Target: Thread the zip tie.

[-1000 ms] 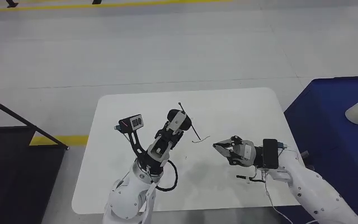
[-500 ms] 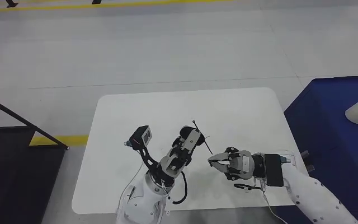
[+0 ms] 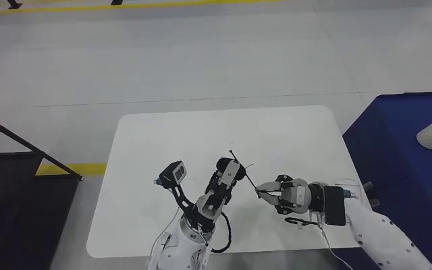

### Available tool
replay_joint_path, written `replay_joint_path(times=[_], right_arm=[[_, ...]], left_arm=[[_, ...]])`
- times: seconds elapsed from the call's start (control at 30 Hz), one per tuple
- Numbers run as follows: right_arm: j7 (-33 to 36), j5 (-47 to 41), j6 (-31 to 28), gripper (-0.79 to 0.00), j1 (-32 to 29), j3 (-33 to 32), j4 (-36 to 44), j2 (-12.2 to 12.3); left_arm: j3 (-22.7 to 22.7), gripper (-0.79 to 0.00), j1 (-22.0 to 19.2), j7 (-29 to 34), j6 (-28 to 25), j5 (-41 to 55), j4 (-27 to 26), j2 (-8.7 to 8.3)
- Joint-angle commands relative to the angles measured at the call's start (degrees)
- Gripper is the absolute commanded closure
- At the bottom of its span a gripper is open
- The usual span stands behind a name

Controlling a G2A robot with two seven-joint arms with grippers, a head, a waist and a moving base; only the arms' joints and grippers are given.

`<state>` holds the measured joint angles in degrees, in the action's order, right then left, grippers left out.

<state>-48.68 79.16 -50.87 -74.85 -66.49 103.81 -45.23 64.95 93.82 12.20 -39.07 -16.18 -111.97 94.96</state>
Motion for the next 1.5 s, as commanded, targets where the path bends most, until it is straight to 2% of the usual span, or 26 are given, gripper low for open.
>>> replay_joint_path(times=[0.0,0.43,1.47], right_arm=[[-0.4,-0.5,-0.4,0.0,0.1,-0.2,-0.4,-0.1],[-0.1,-0.3,-0.7,0.0,0.1,-0.3,-0.3,-0.5],[-0.1,-0.3,-0.7,0.0,0.1,-0.3,-0.3,-0.5]], left_arm=[[0.1,0.0,-0.2,-0.1,0.0,0.4,0.1,-0.22],[-1.9,0.0,-0.9,1.0,0.0,-0.3,0.8,-1.52],[-3.3,0.0,-1.7,-5.2,-0.6,-0.6,0.8,-3.89]])
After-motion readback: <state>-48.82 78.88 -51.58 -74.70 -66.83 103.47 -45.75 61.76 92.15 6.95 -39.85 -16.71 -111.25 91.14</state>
